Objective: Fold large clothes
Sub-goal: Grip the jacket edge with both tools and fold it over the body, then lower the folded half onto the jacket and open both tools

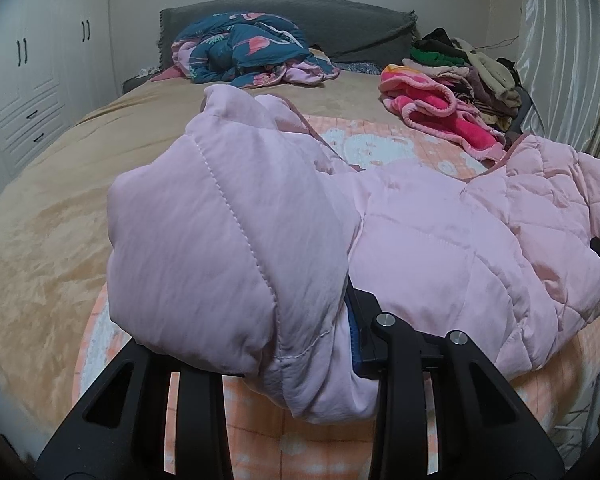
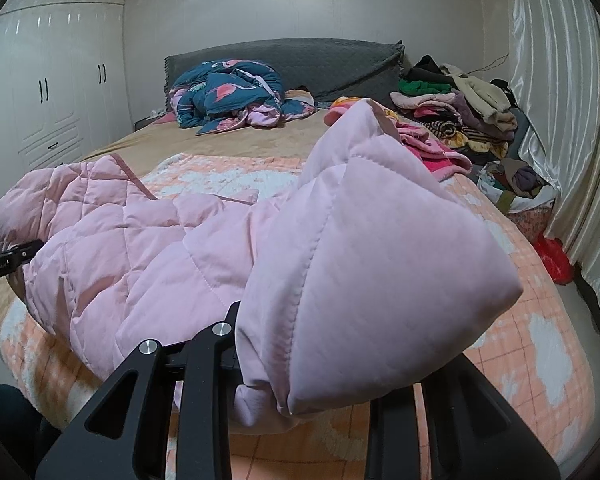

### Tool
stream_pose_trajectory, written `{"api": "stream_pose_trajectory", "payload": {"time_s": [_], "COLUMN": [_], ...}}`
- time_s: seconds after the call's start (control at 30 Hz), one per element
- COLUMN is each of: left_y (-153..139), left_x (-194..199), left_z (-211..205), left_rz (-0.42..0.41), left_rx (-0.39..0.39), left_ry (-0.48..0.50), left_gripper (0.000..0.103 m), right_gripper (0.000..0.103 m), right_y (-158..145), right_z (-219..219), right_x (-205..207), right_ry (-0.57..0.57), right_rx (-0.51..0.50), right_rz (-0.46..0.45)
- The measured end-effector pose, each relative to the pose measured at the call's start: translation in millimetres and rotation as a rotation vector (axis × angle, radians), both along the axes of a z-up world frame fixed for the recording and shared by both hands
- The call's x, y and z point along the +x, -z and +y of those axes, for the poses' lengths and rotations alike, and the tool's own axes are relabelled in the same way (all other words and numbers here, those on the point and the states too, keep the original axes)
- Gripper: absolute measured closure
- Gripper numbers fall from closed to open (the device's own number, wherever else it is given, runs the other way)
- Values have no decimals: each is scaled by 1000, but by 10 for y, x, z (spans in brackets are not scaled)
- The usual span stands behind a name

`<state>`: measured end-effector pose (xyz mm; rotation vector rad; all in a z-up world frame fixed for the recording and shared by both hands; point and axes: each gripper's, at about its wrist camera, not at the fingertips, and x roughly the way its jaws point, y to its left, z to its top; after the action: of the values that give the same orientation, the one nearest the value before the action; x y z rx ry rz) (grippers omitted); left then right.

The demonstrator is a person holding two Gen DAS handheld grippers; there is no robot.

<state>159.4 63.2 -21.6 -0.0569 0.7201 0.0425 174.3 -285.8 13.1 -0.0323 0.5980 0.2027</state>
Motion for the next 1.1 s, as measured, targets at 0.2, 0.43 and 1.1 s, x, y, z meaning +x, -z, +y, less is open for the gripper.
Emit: {"api": "stream_pose_trajectory", "payload": {"time_s": [0.2, 0.43, 1.1], "left_y": [95, 228, 462], "left_x": [-33, -23, -384], "left_z": [17, 77, 198], "left_rz": [17, 47, 88], "left_rx": [-7, -46, -89], "left_ry": [-12, -42, -107], "left_gripper": [77, 74, 46], "right_gripper": [76, 73, 24], "right_y": [98, 366, 744], "right_z": [-57, -247, -600], "right_x": [67, 249, 205], "right_ry": [30, 102, 188], "right_rx": [27, 121, 263], "right_rz": [36, 154, 304]}}
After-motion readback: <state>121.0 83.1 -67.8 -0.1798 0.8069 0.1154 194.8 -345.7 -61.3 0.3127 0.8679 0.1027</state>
